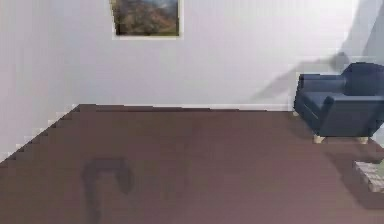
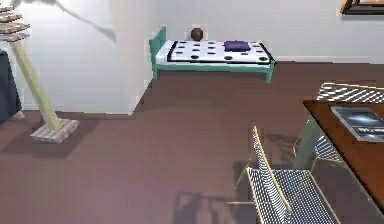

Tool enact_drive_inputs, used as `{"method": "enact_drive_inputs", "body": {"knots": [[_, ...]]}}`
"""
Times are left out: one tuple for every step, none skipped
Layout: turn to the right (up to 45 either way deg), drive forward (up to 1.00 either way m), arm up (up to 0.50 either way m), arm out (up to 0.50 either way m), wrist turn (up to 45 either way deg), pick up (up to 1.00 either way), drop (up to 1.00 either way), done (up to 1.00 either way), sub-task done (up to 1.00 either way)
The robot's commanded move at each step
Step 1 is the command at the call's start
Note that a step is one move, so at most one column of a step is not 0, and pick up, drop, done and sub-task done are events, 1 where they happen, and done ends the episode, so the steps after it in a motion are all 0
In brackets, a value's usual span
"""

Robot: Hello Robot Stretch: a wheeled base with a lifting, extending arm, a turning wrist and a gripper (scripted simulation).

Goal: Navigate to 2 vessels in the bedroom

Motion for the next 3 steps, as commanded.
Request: {"method": "enact_drive_inputs", "body": {"knots": [[42.0, 0.00, 0.00, 0.00, 0.0, 0.00, 0.00, 0.00, 0.00], [0.0, 0.45, 0.00, 0.00, 0.0, 0.00, 0.00, 0.00, 0.00], [45.0, 0.00, 0.00, 0.00, 0.0, 0.00, 0.00, 0.00, 0.00]]}}
